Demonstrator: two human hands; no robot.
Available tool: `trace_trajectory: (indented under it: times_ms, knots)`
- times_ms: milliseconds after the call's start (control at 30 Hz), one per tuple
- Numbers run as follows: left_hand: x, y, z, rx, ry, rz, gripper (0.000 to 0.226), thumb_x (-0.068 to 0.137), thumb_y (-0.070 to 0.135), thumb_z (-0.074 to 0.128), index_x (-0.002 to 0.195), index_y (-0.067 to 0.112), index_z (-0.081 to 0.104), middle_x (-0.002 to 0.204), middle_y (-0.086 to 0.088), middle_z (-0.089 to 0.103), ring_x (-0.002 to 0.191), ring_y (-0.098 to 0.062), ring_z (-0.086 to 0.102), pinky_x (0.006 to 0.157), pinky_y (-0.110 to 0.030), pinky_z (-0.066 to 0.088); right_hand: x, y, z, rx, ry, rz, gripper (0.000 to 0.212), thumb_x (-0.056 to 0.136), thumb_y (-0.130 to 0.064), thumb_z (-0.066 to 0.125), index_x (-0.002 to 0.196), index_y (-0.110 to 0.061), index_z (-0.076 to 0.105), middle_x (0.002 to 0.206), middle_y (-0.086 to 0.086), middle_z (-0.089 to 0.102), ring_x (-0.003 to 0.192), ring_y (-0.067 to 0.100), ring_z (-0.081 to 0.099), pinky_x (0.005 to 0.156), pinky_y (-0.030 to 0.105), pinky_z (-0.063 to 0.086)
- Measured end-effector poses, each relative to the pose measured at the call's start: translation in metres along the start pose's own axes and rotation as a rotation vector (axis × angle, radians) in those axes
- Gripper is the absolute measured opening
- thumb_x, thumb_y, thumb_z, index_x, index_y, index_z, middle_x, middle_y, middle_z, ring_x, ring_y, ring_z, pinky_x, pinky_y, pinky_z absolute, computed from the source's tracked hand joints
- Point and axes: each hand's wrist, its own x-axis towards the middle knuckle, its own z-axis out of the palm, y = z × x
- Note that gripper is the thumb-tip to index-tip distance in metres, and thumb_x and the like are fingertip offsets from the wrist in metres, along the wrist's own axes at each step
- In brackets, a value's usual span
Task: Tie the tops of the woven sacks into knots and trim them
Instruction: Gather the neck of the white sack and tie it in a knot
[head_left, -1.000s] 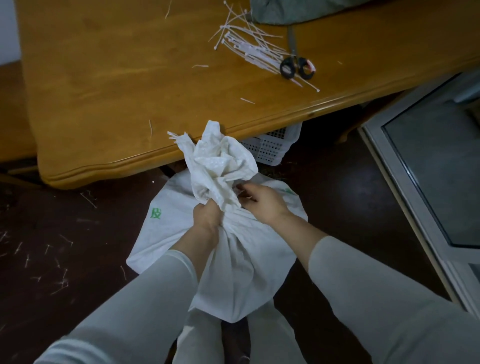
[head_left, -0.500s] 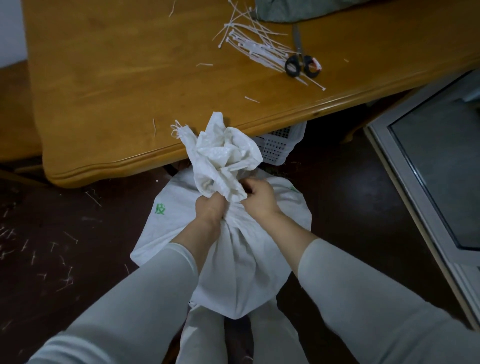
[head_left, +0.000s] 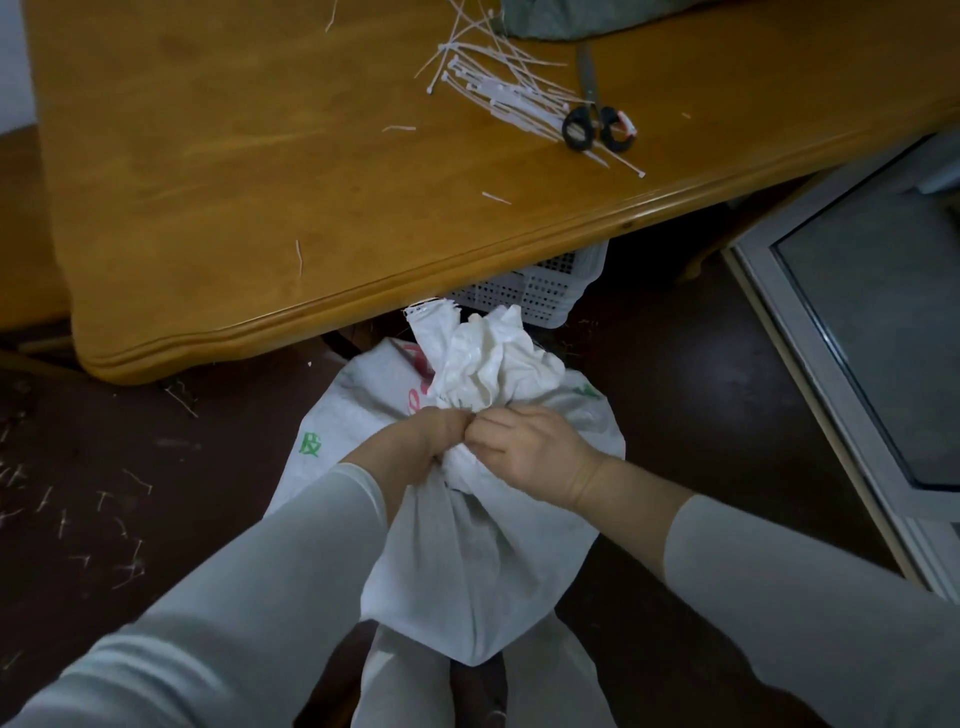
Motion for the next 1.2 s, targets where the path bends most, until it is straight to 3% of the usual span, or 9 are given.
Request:
trace_trajectory:
  times_ms: [100, 267, 367, 467, 567, 700, 900, 1067, 1200]
  knots:
    - [-0.007, 0.005, -0.003, 0.007, -0.116, -0.052, 0.03, 0.1, 0.019, 0.038, 0.073, 0.017, 0.049, 0.073, -0.002, 0.05, 0.065, -0.013, 0.047, 0.062, -0.021, 0.042, 0.006, 0.014, -0.005, -0.037, -0.029, -0.29, 0.015, 0.076, -0.001, 0.055, 0.088, -0.006, 0.062, 0.08, 0.005, 0.069, 0.068, 0.018, 0.066, 0.062, 0.025, 0.05]
    - [-0.01, 0.016, -0.021, -0.135, -0.274, -0.149, 0.021, 0.081, 0.024, 0.051, 0.078, 0.007, 0.064, 0.086, -0.014, 0.065, 0.088, -0.027, 0.06, 0.096, -0.034, 0.045, 0.023, 0.017, -0.018, -0.044, -0.192, -0.388, 0.027, 0.076, -0.008, 0.042, 0.073, -0.009, 0.069, 0.062, 0.003, 0.06, 0.05, 0.02, 0.055, 0.049, 0.026, 0.043]
    - [-0.008, 0.015, -0.028, -0.15, -0.325, -0.158, 0.024, 0.082, 0.021, 0.046, 0.08, 0.006, 0.065, 0.087, -0.014, 0.069, 0.09, -0.028, 0.062, 0.095, -0.036, 0.046, 0.032, 0.014, -0.026, -0.108, -0.38, -0.418, 0.038, 0.077, -0.016, 0.037, 0.087, -0.015, 0.074, 0.064, -0.001, 0.064, 0.048, 0.016, 0.058, 0.04, 0.02, 0.041]
    - [-0.005, 0.014, -0.026, -0.101, -0.325, -0.173, 0.029, 0.091, 0.024, 0.042, 0.092, 0.006, 0.065, 0.097, -0.013, 0.069, 0.093, -0.024, 0.064, 0.09, -0.035, 0.049, 0.047, 0.007, -0.036, -0.262, -0.606, -0.448, 0.03, 0.088, -0.01, 0.046, 0.108, -0.011, 0.068, 0.097, 0.002, 0.068, 0.079, 0.017, 0.064, 0.057, 0.026, 0.044]
    - [-0.006, 0.012, -0.023, -0.048, -0.324, -0.201, 0.035, 0.095, 0.027, 0.038, 0.096, 0.003, 0.063, 0.1, -0.012, 0.068, 0.09, -0.023, 0.063, 0.088, -0.033, 0.049, 0.058, 0.0, -0.032, -0.29, -0.741, -0.554, 0.018, 0.071, -0.005, 0.072, 0.089, -0.007, 0.069, 0.105, 0.004, 0.069, 0.085, 0.022, 0.066, 0.053, 0.026, 0.052]
    - [-0.008, 0.005, -0.024, -0.124, -0.286, -0.176, 0.04, 0.095, 0.032, 0.038, 0.081, 0.005, 0.064, 0.072, -0.008, 0.072, 0.08, -0.022, 0.061, 0.074, -0.032, 0.05, 0.069, -0.001, -0.02, -0.252, -1.044, -0.235, 0.035, 0.09, -0.004, 0.042, 0.121, -0.005, 0.058, 0.122, 0.008, 0.061, 0.108, 0.027, 0.059, 0.087, 0.038, 0.049]
    - [-0.003, -0.013, -0.041, -0.332, -0.301, -0.112, 0.024, 0.066, 0.021, 0.044, 0.055, 0.009, 0.061, 0.059, -0.006, 0.058, 0.055, -0.018, 0.052, 0.065, -0.025, 0.045, 0.084, 0.007, -0.023, -0.043, -1.016, 0.026, 0.021, 0.086, -0.006, 0.056, 0.102, 0.003, 0.067, 0.115, 0.01, 0.066, 0.091, 0.025, 0.058, 0.069, 0.023, 0.039]
    - [0.0, -0.032, -0.05, -0.324, -0.342, -0.061, 0.02, 0.093, -0.002, 0.049, 0.1, -0.002, 0.067, 0.092, -0.01, 0.071, 0.077, -0.015, 0.071, 0.077, -0.025, 0.057, 0.076, 0.012, -0.007, 0.18, -0.891, 0.338, 0.022, 0.072, -0.006, 0.075, 0.093, -0.003, 0.074, 0.105, 0.005, 0.073, 0.095, 0.022, 0.066, 0.085, 0.037, 0.054]
    - [0.002, -0.032, -0.049, -0.322, -0.252, -0.059, 0.012, 0.091, -0.002, 0.053, 0.097, -0.001, 0.064, 0.077, -0.006, 0.073, 0.063, -0.011, 0.071, 0.059, -0.02, 0.059, 0.06, 0.012, -0.011, 0.519, -0.703, 0.698, 0.017, 0.069, 0.003, 0.076, 0.084, -0.003, 0.075, 0.104, 0.009, 0.073, 0.099, 0.022, 0.067, 0.091, 0.032, 0.053]
